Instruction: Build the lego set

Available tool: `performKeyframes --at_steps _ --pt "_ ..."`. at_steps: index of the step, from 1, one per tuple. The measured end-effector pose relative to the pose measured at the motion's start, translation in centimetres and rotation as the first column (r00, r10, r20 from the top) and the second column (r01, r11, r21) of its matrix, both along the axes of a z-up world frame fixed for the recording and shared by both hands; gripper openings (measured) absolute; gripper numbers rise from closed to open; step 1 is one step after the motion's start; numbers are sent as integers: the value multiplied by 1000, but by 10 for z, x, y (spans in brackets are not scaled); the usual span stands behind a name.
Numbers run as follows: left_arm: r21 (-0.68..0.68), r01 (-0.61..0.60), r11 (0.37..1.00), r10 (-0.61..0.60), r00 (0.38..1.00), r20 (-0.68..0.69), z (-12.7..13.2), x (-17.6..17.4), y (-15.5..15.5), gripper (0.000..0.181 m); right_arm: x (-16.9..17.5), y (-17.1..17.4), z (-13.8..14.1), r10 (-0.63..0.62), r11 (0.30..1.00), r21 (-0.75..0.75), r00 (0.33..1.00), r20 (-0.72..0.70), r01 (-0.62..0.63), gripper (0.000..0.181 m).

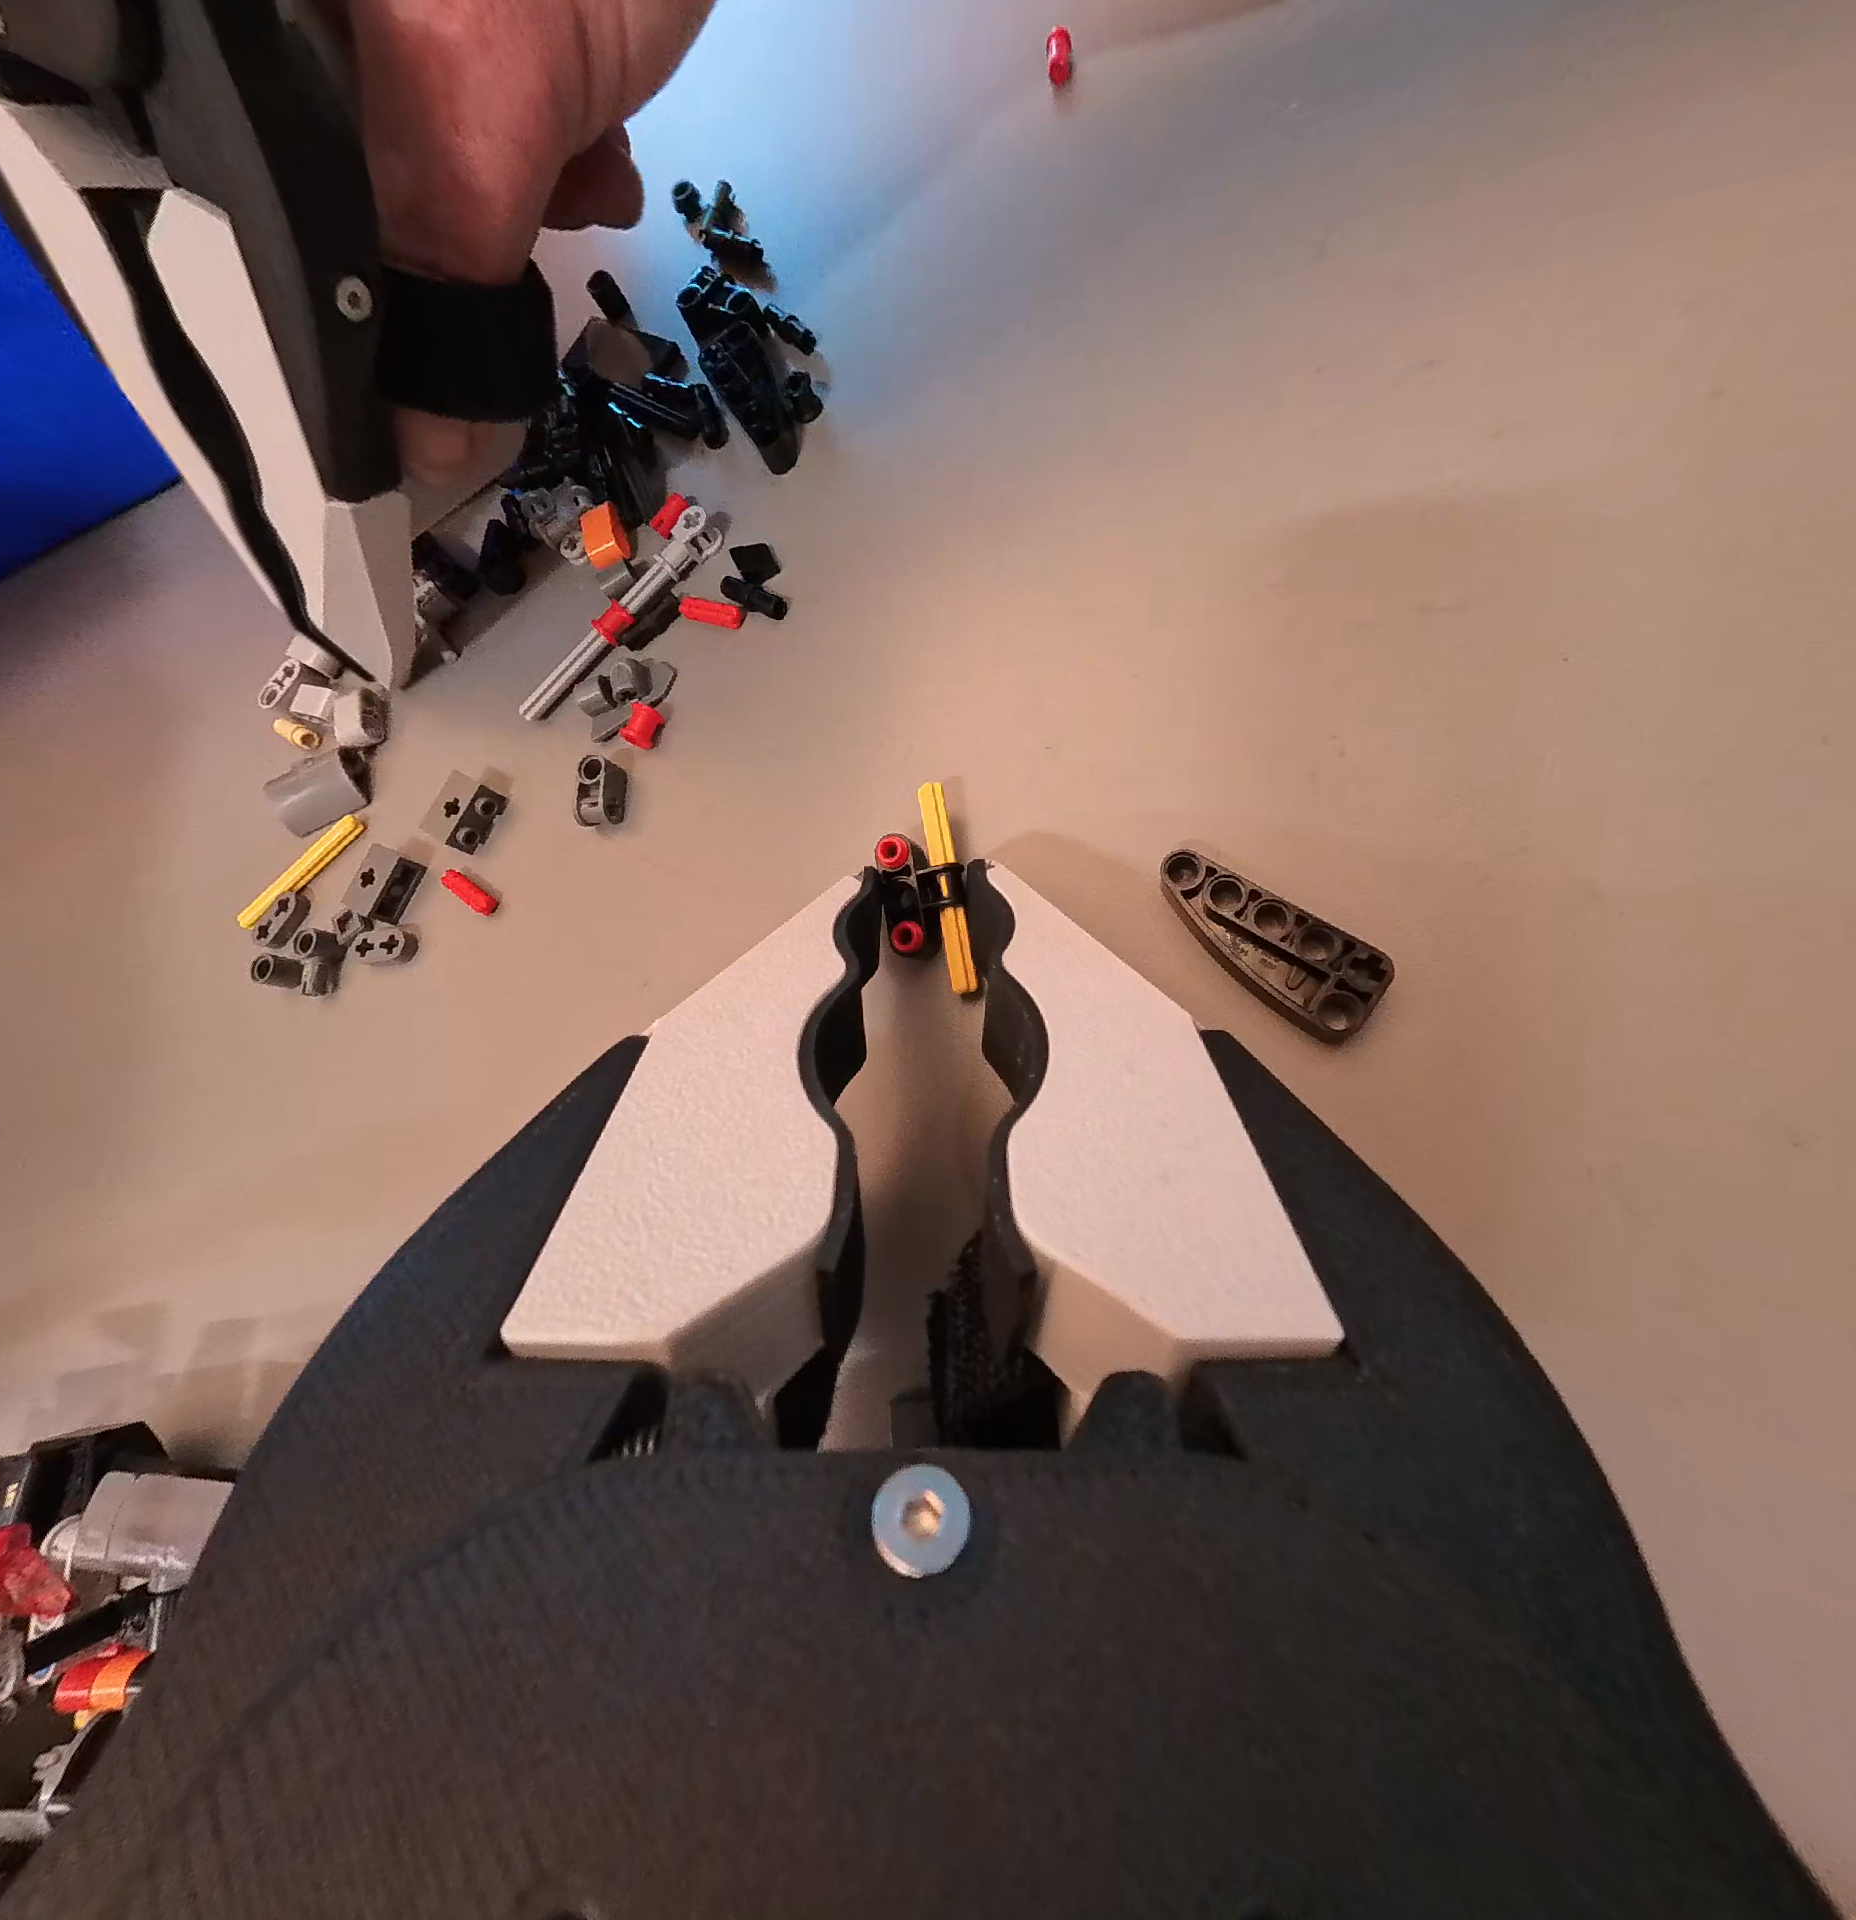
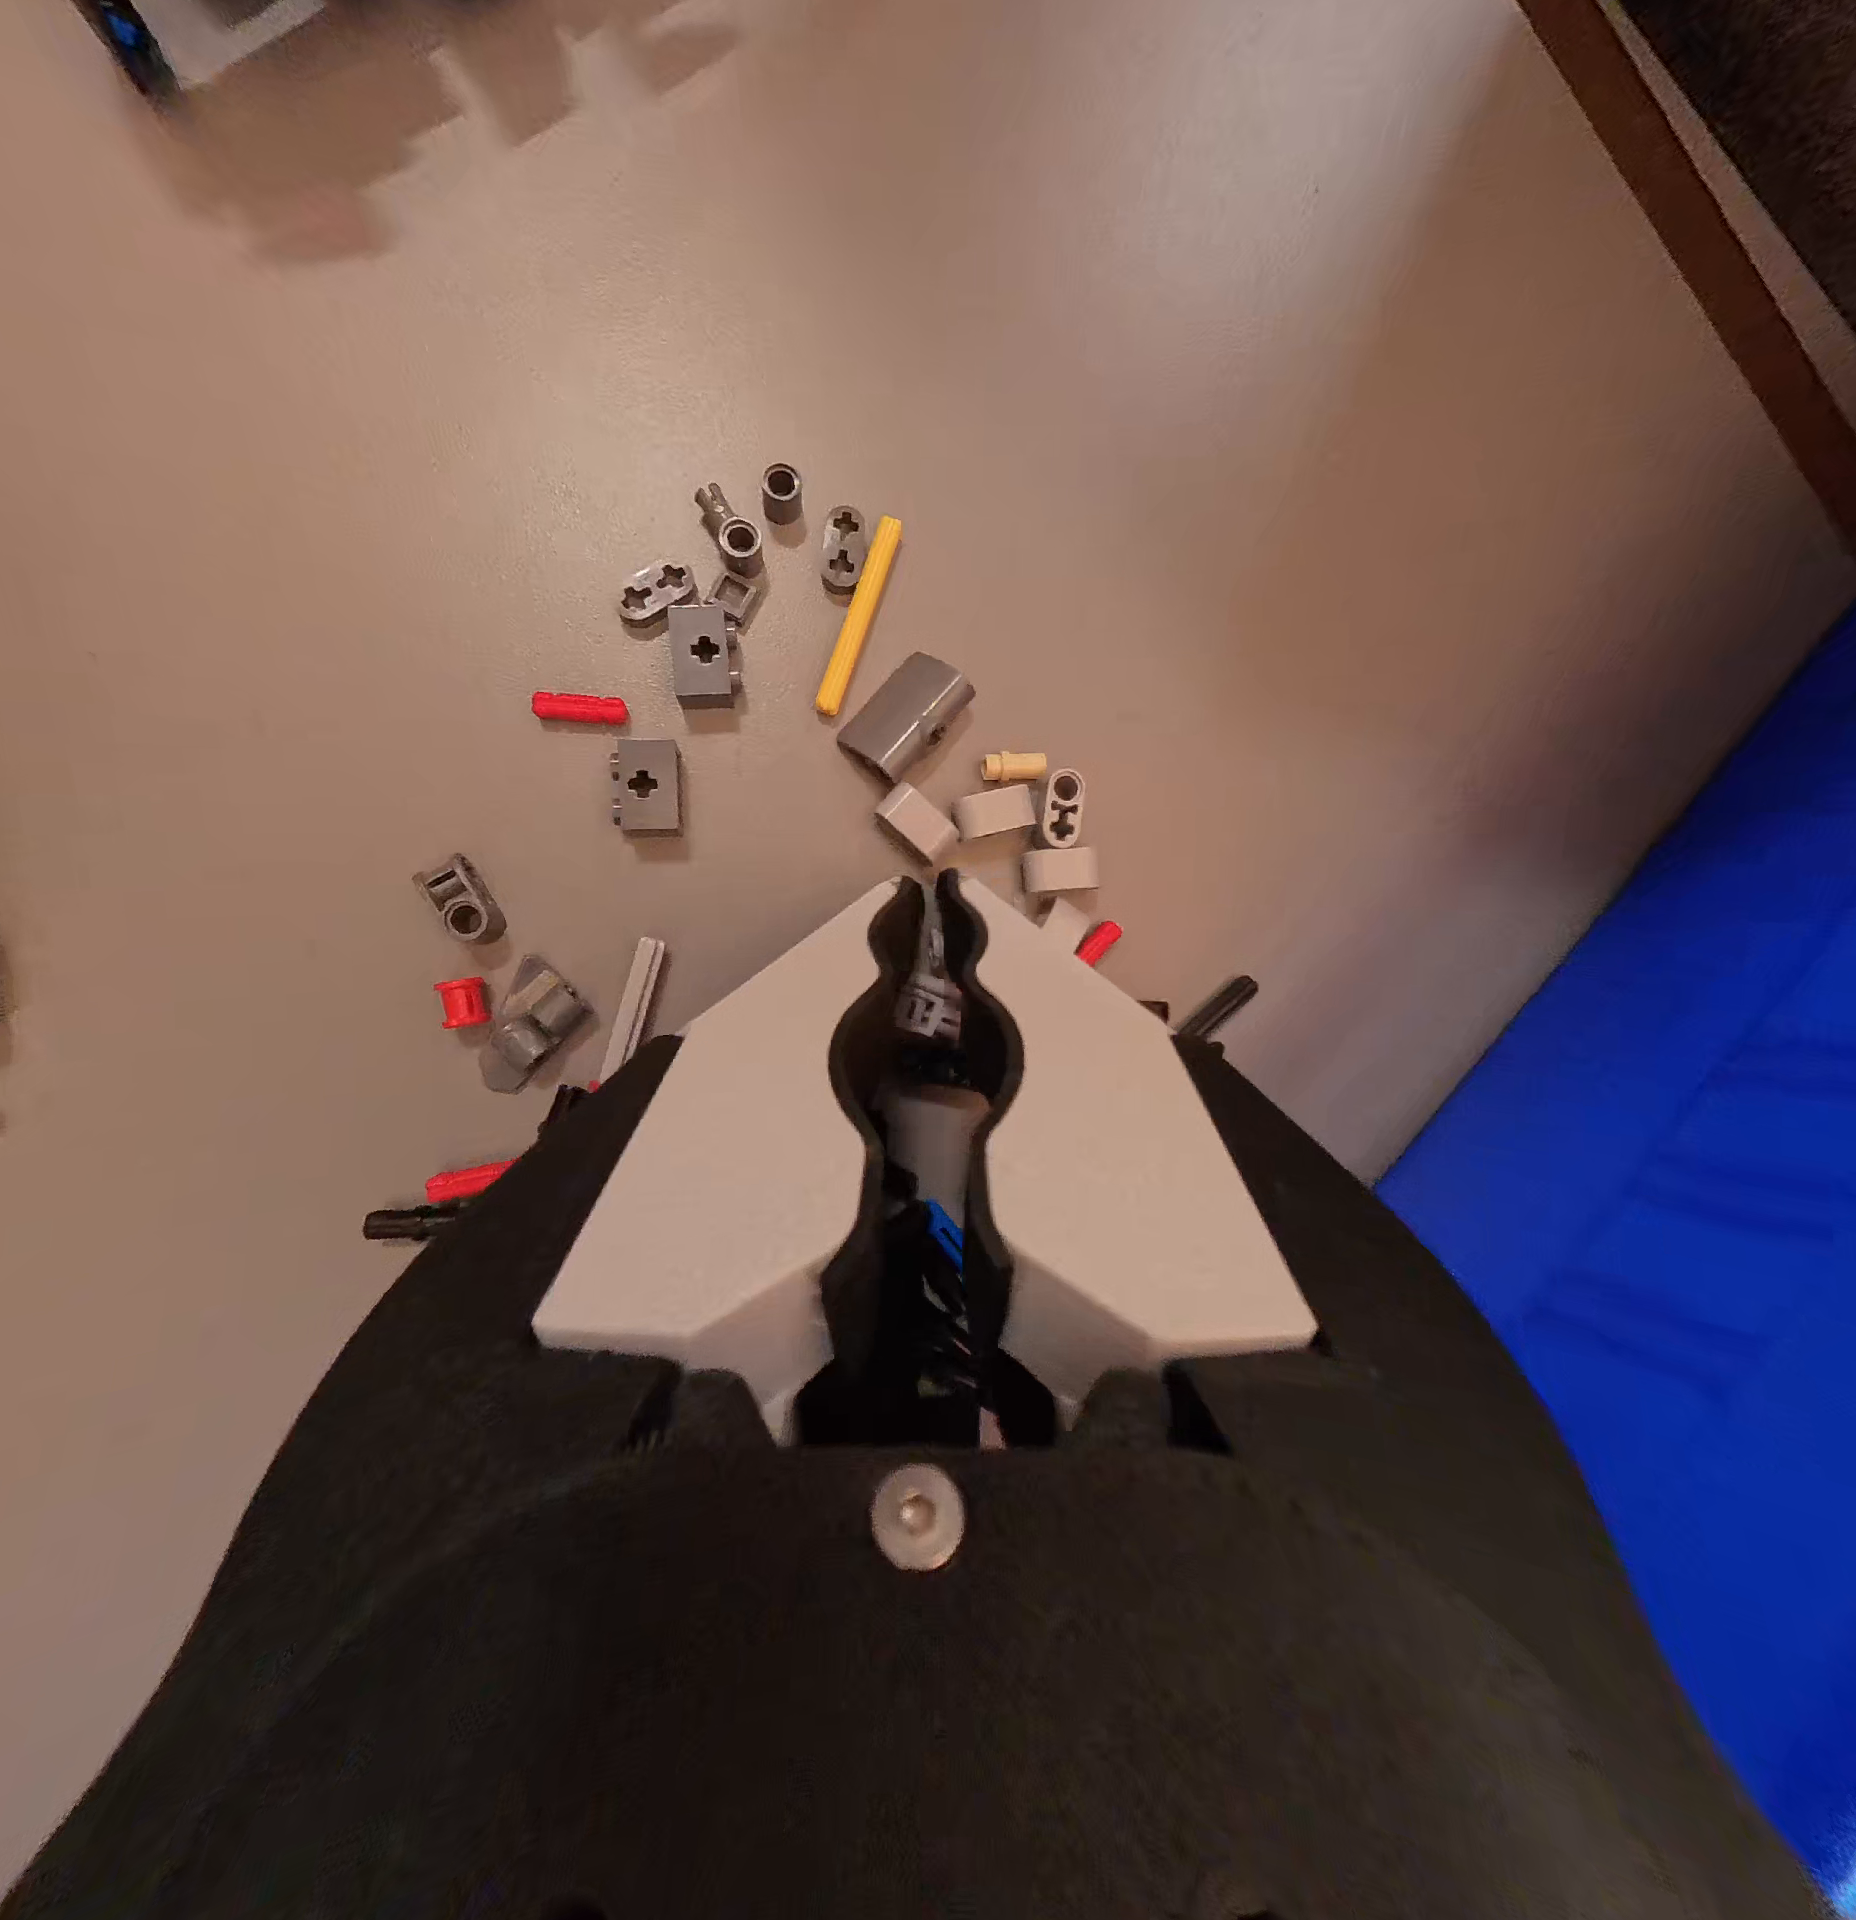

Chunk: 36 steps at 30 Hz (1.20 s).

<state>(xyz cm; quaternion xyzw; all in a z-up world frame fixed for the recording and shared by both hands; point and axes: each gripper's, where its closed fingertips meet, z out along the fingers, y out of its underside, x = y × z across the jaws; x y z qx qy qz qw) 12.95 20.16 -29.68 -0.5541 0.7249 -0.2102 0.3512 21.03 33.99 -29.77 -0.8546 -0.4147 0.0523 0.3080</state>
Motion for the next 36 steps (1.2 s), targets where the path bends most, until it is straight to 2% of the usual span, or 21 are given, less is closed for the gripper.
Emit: performKeyframes --at_steps 1,4,16,23,27,28,33,36 --pt "-1 0 1000 0 1000 0 0 0 0 15 0 0 0 -7 1000 5 1000 2 7 4" --pt "-3 0 1000 0 1000 0 0 0 0 15 -5 0 5 -8 1000 -2 999 -38 7 22" --pt "-6 0 1000 0 1000 0 0 0 0 15 -13 2 1 -44 996 -85 998 -47 40 25" --pt "-9 -1 1000 1 1000 -1 0 0 0 15 -12 3 4 -261 960 -144 955 -139 242 32" --pt "-9 -1 1000 1 1000 -1 0 0 0 15 -17 5 0 -309 946 -154 938 -158 286 31" --pt "-9 -1 1000 1 1000 -1 0 0 0 15 -15 6 -1 -310 947 -131 941 -136 293 25" --pt "-5 -1 1000 1 1000 0 0 0 0 15 -18 7 0 -291 955 -107 944 -155 277 17" --pt "-4 0 1000 0 1000 0 0 0 0 15 -16 -1 10 -251 968 -72 954 -167 242 15"
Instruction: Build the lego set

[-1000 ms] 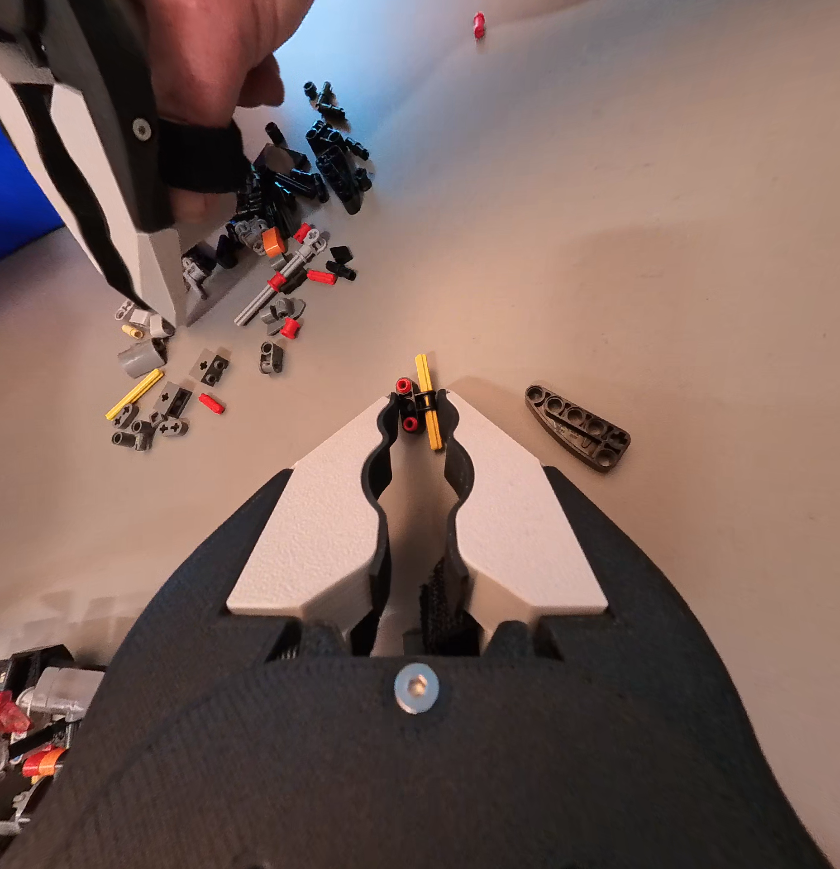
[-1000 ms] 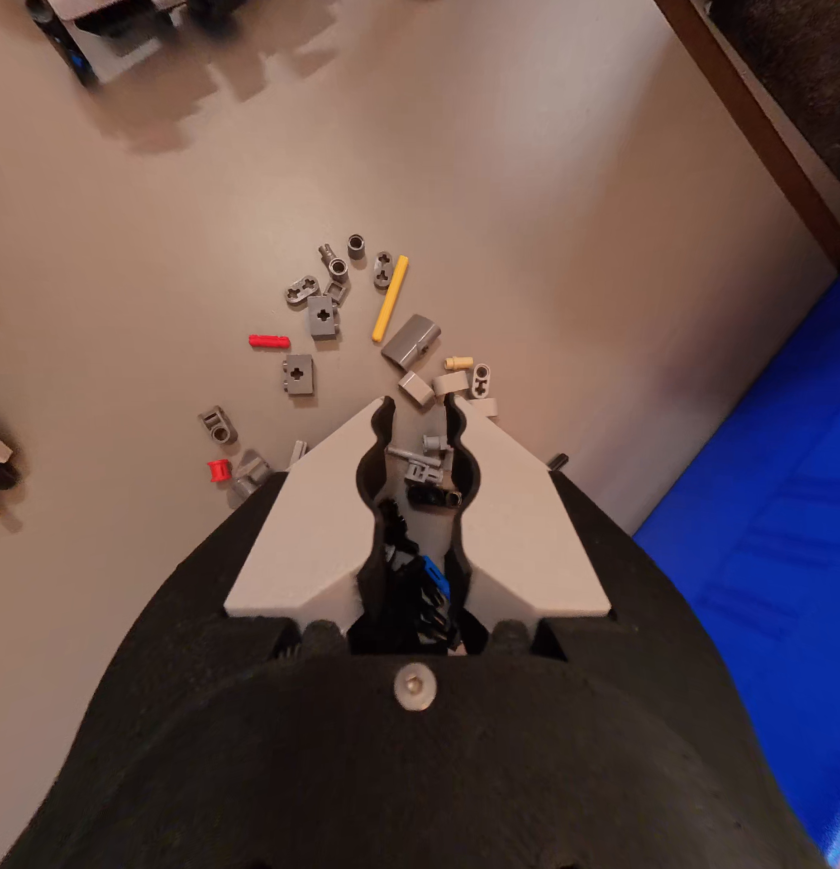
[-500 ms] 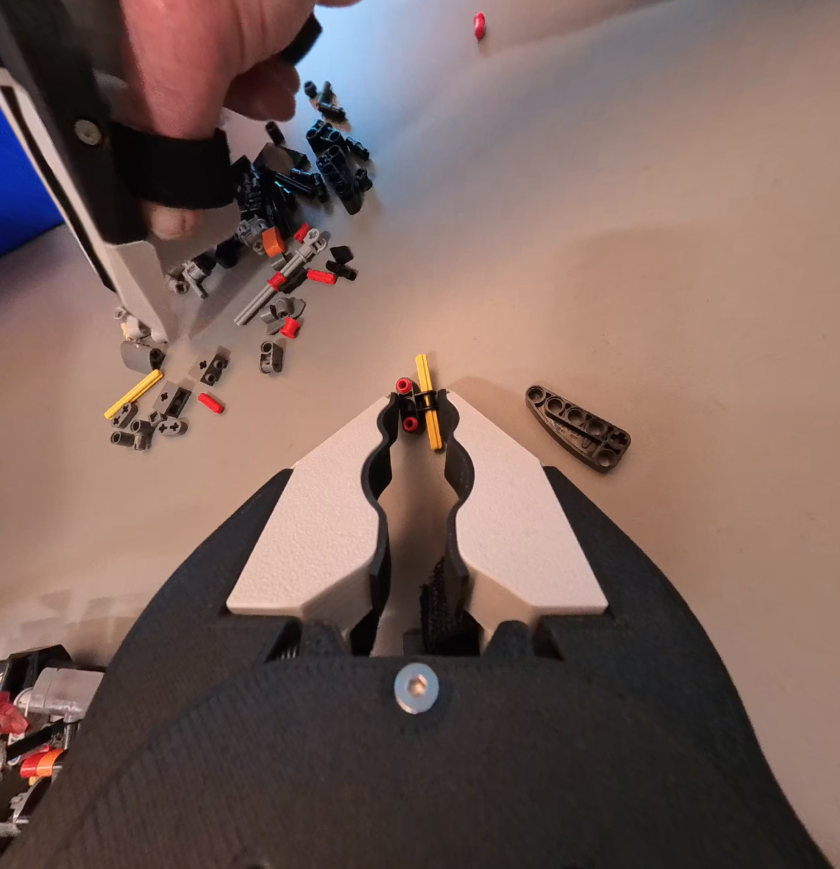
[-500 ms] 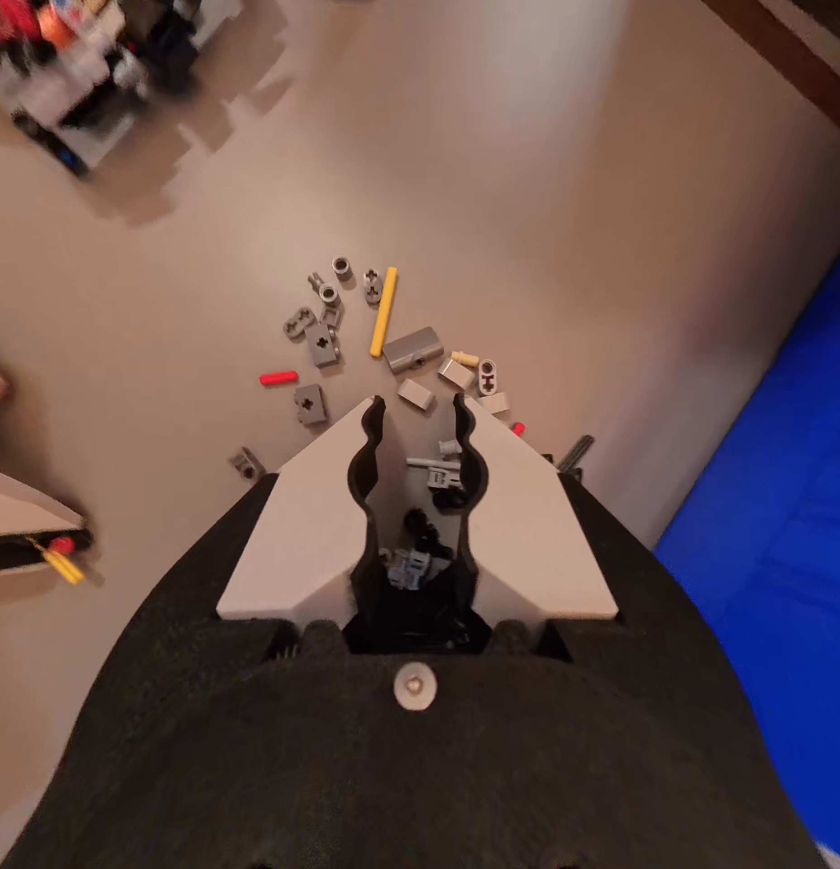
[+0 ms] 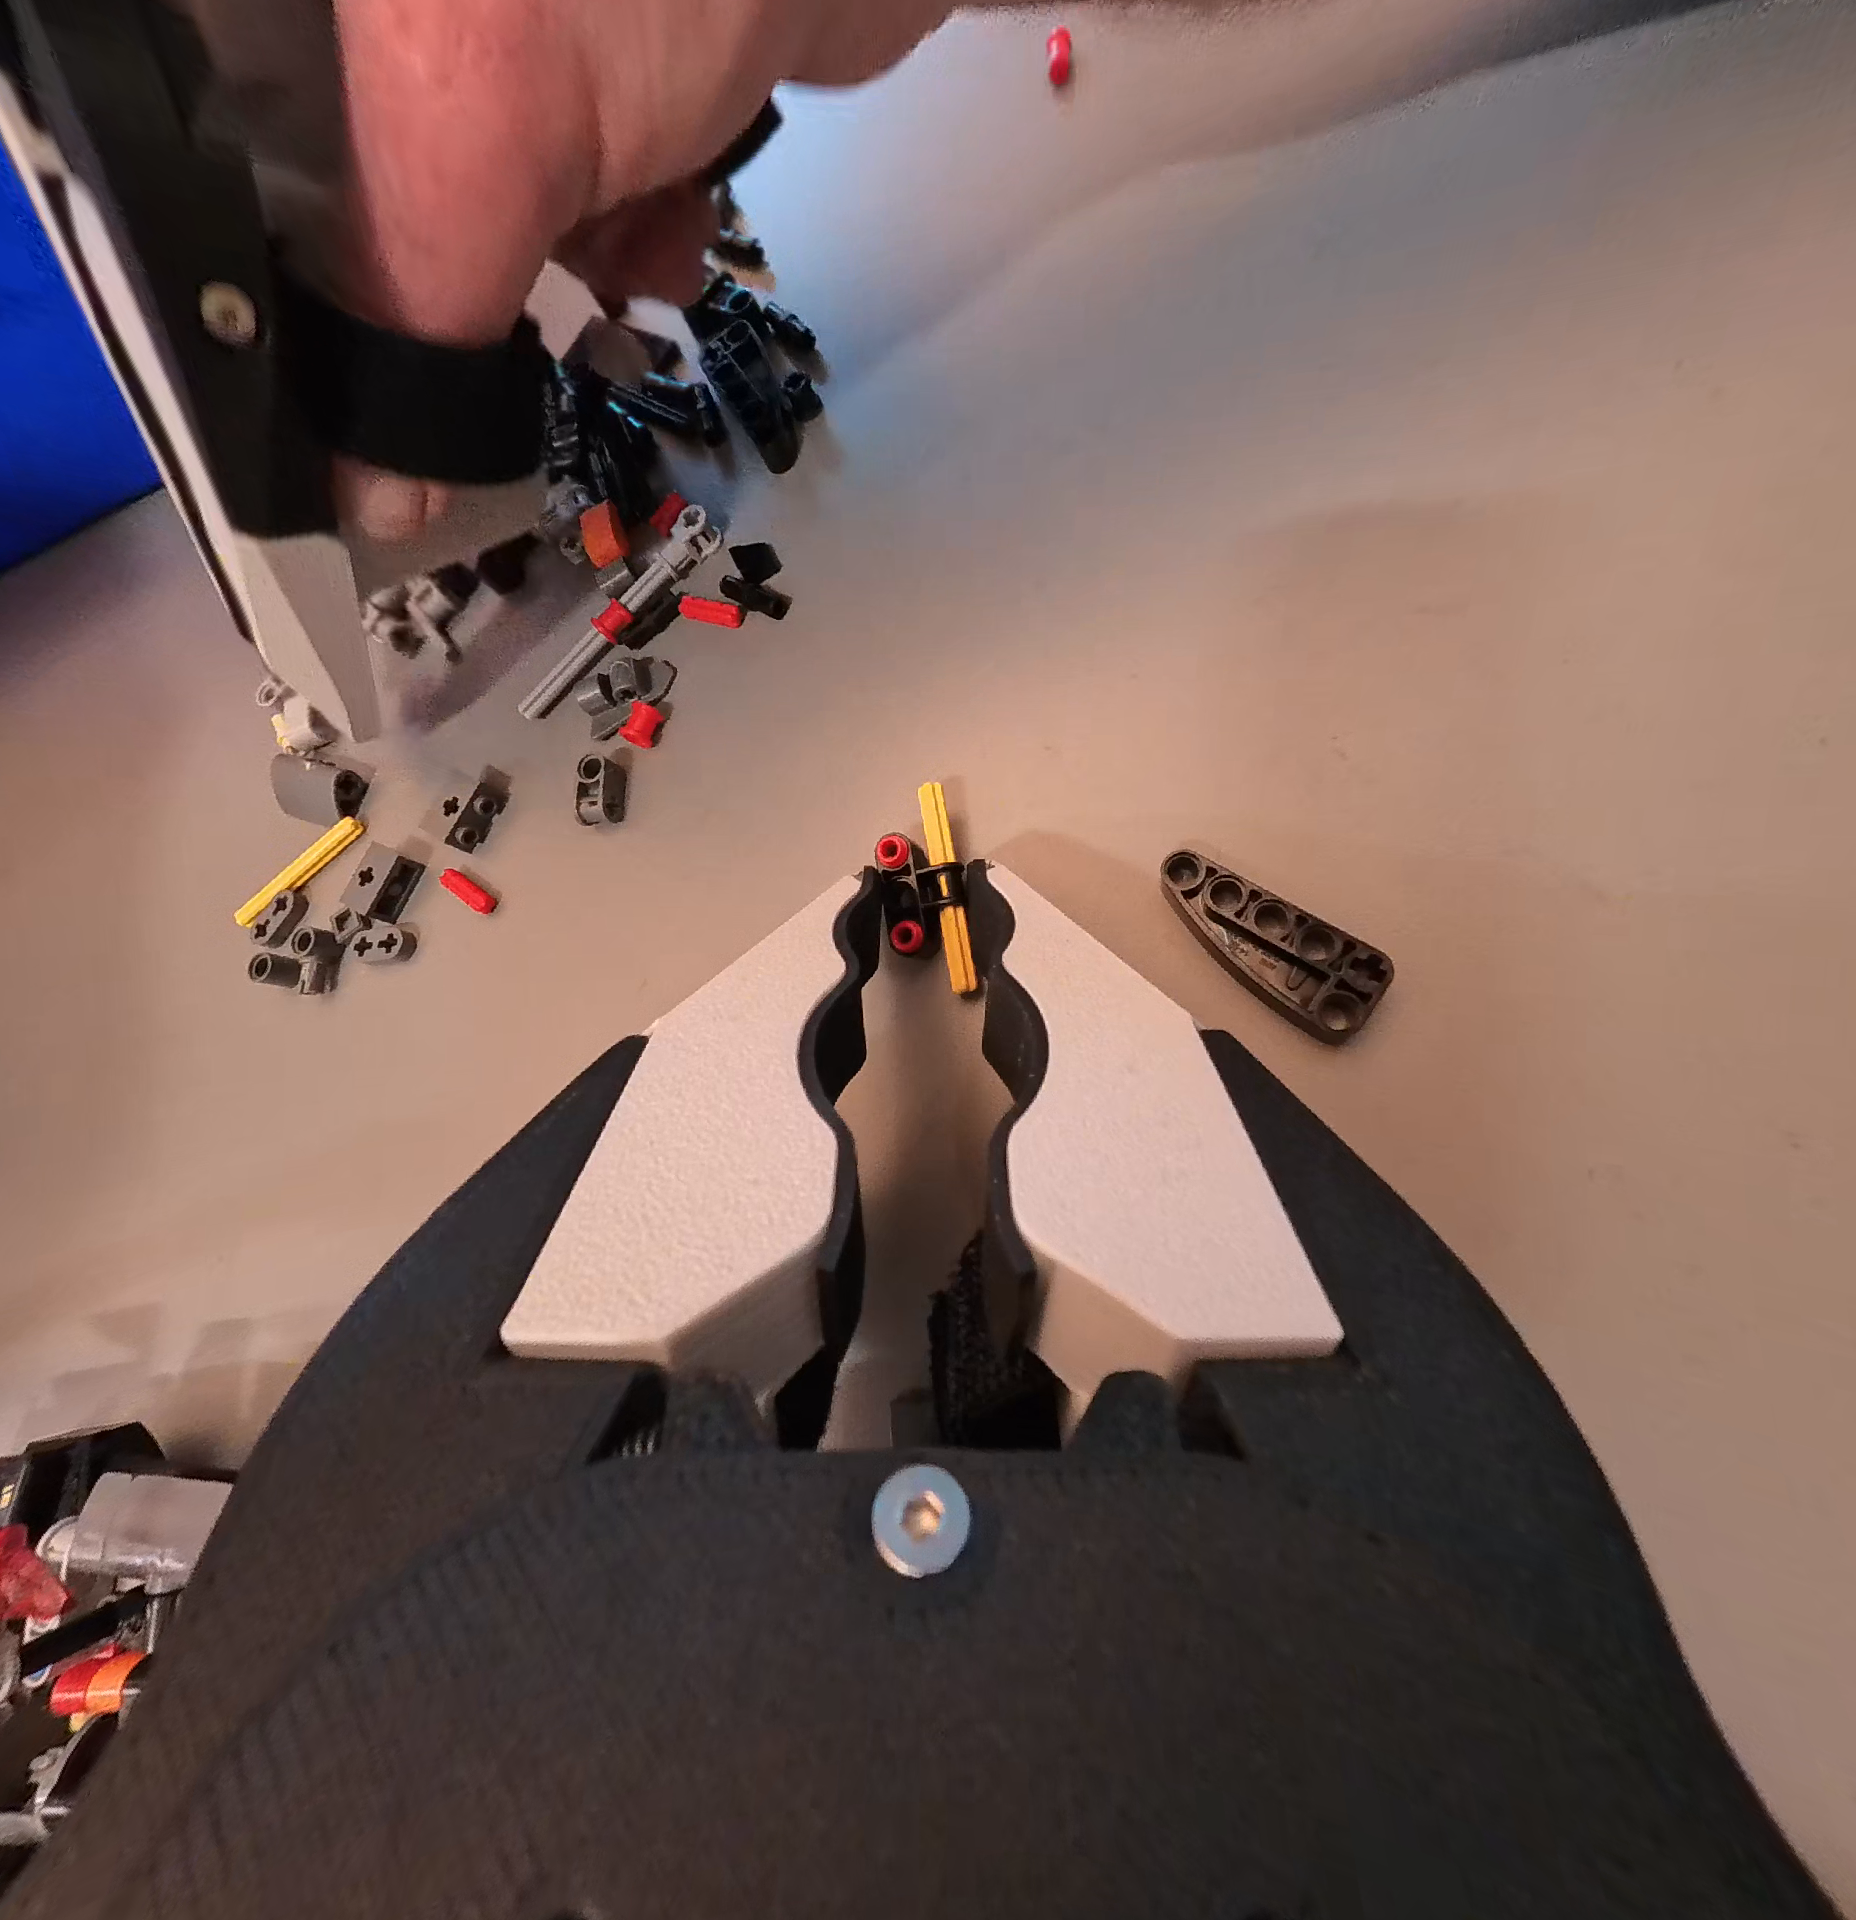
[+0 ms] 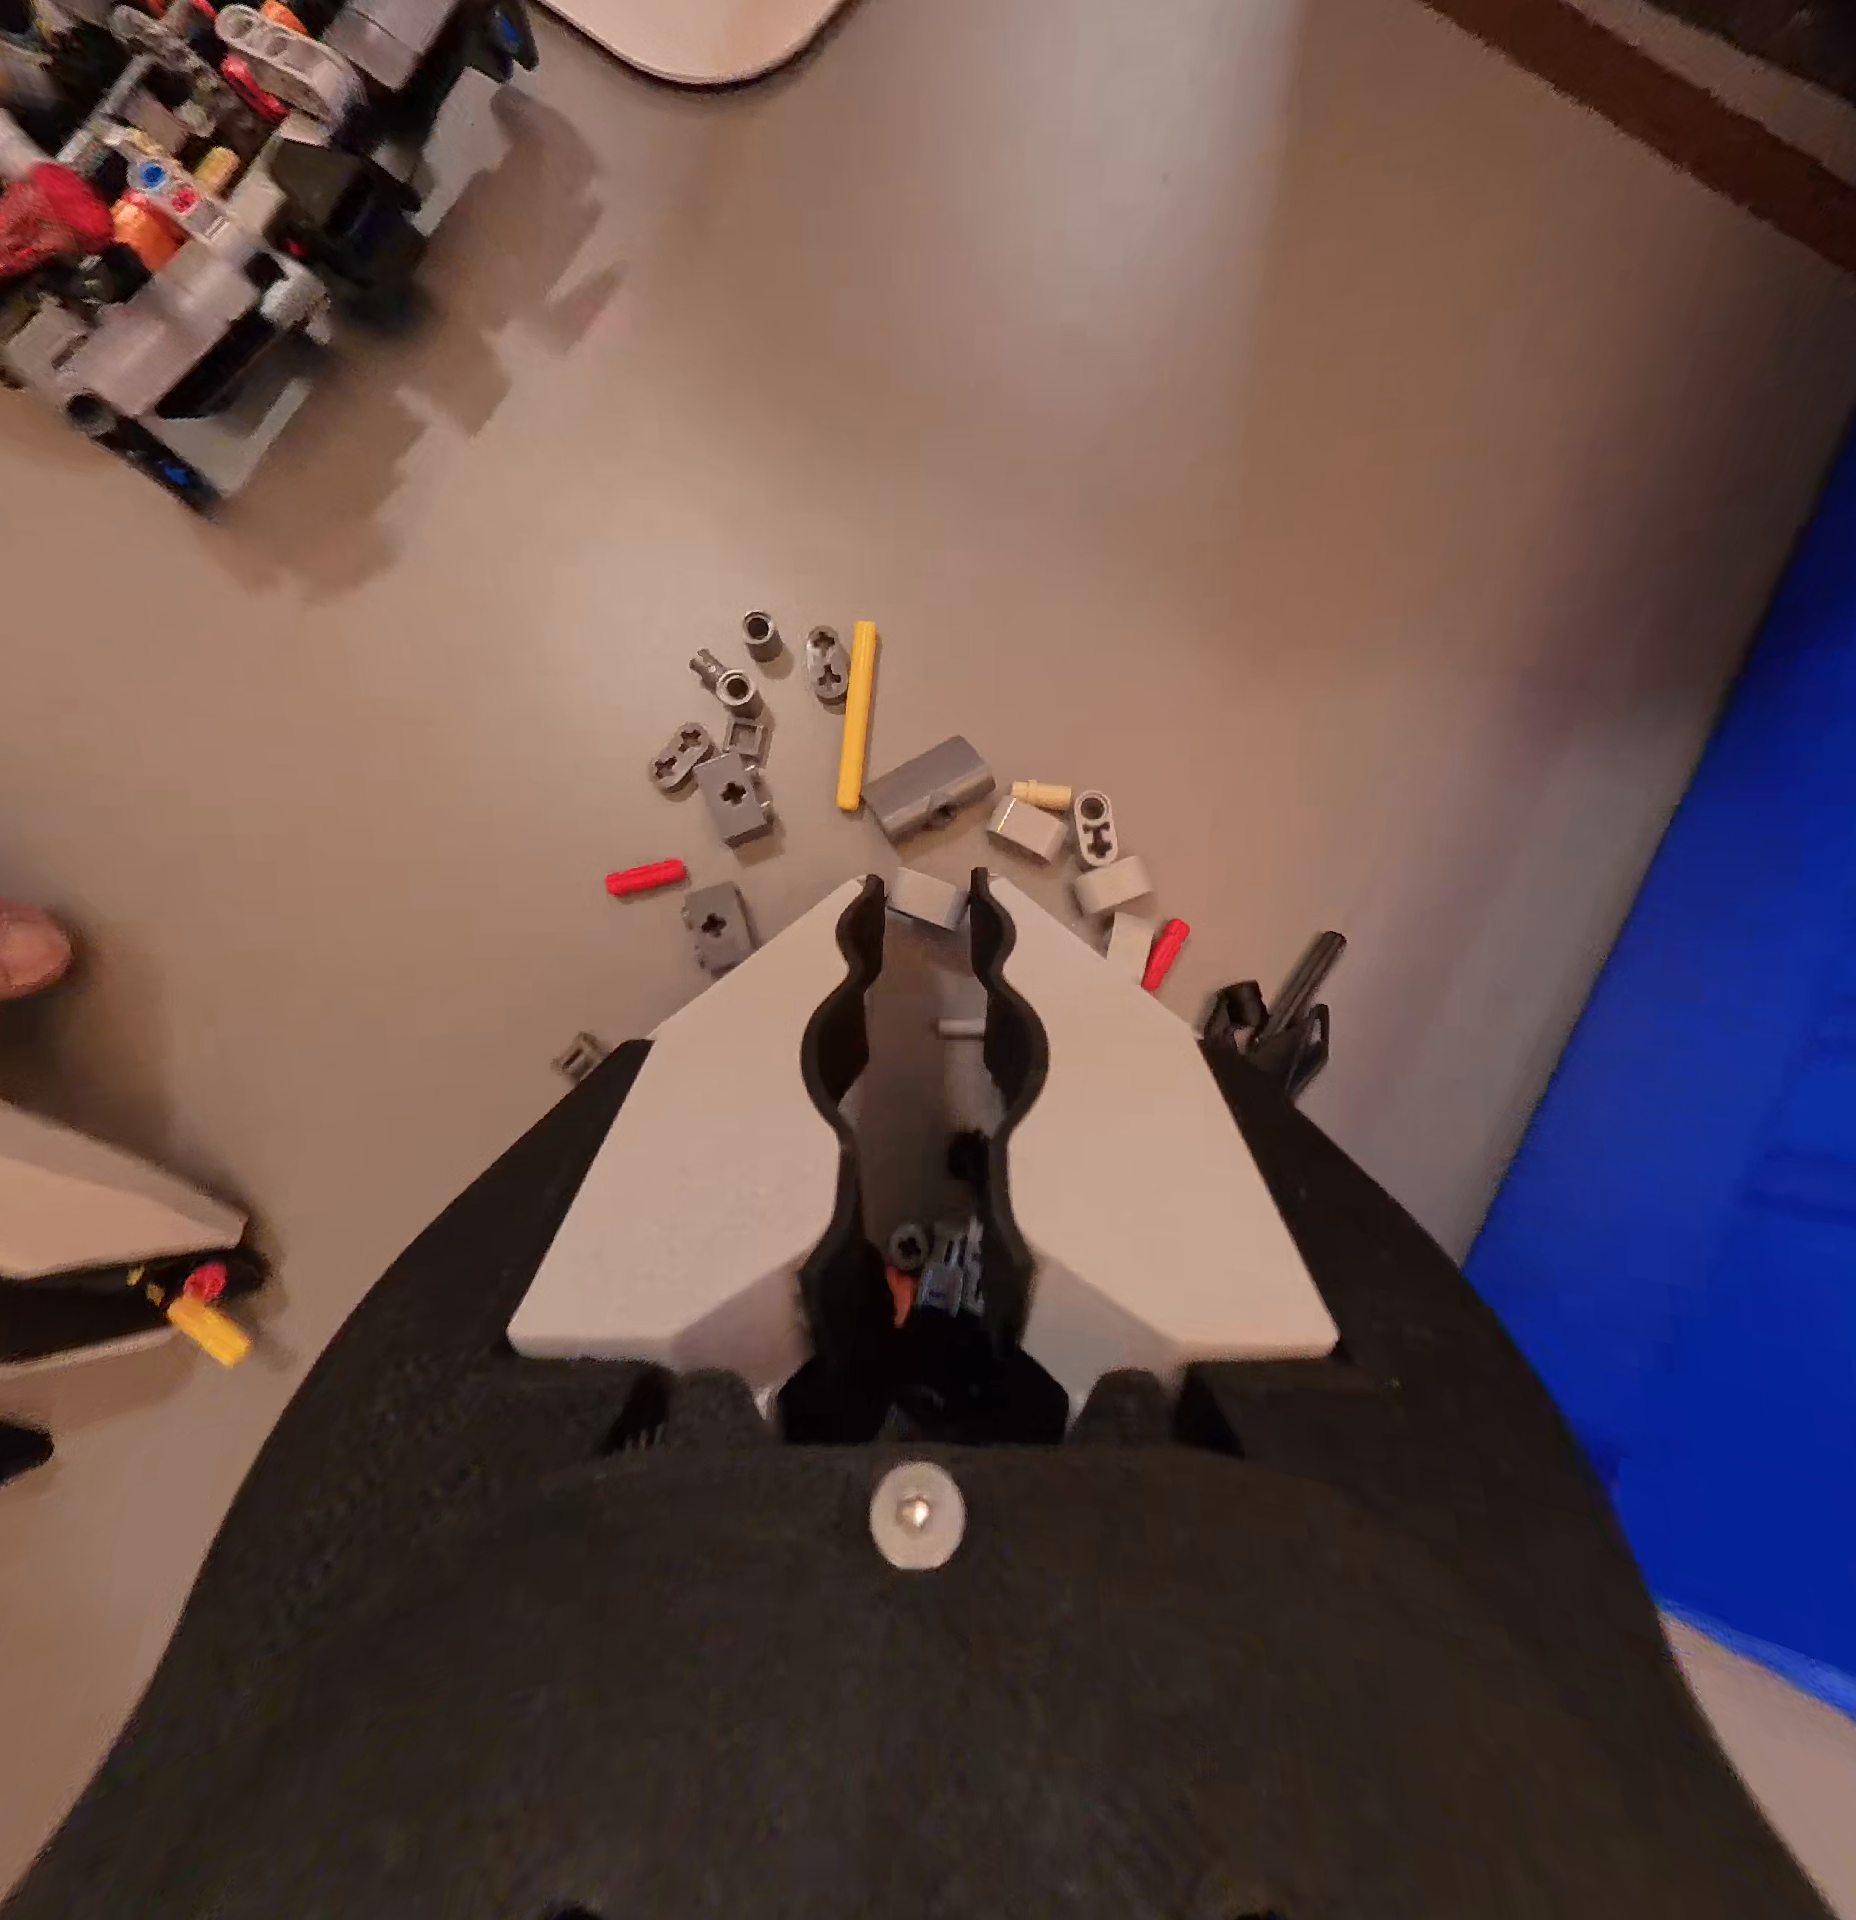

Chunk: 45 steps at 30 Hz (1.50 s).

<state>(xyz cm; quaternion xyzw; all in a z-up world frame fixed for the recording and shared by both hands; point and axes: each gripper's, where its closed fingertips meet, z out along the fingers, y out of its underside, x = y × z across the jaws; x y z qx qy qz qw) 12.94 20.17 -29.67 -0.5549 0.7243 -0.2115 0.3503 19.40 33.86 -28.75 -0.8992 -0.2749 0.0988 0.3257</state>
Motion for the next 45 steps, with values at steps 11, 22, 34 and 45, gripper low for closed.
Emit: performKeyframes --at_steps 11,22,34,45 --pt "17 14 1000 -14 1000 5 1 0 0 15 -37 -129 16 485 873 66 875 -11 -483 15" --pt "26 28 999 -28 1000 -2 1 -1 -2 15 -52 -152 -9 626 779 33 780 7 -626 15" --pt "25 29 999 -29 1000 -9 0 -1 -3 15 -48 -152 -3 447 894 15 894 15 -447 24" --pt "26 25 999 -25 1000 -14 0 -1 -3 15 -54 -153 -10 388 921 27 921 -26 -388 13"
